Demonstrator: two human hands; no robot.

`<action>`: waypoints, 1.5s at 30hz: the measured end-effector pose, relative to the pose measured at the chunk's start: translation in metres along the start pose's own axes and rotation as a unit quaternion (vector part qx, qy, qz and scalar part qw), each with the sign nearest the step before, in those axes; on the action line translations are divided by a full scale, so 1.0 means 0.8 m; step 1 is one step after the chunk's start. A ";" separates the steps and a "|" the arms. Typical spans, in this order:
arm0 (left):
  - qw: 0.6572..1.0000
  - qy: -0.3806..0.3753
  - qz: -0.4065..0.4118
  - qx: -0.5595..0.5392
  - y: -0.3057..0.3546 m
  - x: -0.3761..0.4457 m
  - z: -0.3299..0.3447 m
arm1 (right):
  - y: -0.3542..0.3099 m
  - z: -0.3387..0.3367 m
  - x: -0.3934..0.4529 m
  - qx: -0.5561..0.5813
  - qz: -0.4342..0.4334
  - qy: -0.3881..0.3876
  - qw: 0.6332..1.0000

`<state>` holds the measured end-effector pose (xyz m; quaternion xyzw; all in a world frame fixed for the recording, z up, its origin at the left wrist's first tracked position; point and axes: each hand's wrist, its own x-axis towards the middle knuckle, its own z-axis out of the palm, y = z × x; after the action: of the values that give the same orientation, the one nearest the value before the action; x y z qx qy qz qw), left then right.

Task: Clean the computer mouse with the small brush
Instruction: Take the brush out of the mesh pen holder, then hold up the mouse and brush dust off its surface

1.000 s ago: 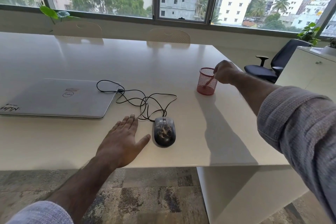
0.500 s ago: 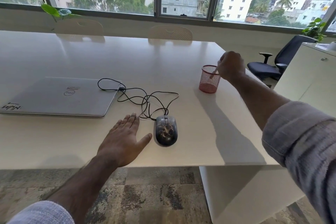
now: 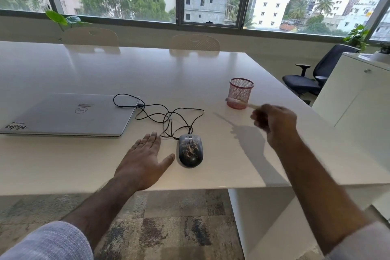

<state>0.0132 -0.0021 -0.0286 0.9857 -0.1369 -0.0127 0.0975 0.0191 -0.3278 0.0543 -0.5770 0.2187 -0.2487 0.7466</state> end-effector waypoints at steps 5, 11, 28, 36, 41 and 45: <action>1.000 -0.003 0.000 -0.002 0.002 -0.003 -0.003 | 0.032 -0.023 -0.058 0.084 0.167 -0.122 0.975; 1.000 0.009 0.008 -0.024 0.001 -0.002 -0.004 | 0.047 -0.030 -0.098 0.099 0.241 -0.167 0.951; 0.981 -0.079 0.070 -0.164 0.013 -0.012 -0.058 | 0.049 0.018 -0.123 -0.141 0.093 -0.165 0.972; 0.974 -0.133 0.045 -0.180 0.041 0.020 -0.061 | 0.062 0.044 -0.130 -0.207 0.052 -0.192 0.958; 0.978 -0.147 0.032 -0.147 0.051 0.030 -0.048 | 0.066 0.051 -0.136 -0.218 0.074 -0.189 0.955; 0.982 -0.120 0.017 -0.147 0.052 0.030 -0.042 | 0.064 0.053 -0.142 -0.217 0.091 -0.187 0.954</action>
<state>0.0271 -0.0417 0.0123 0.9494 -0.1609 -0.1489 0.2248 -0.0374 -0.2147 0.0191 -0.7391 0.1756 -0.0139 0.6501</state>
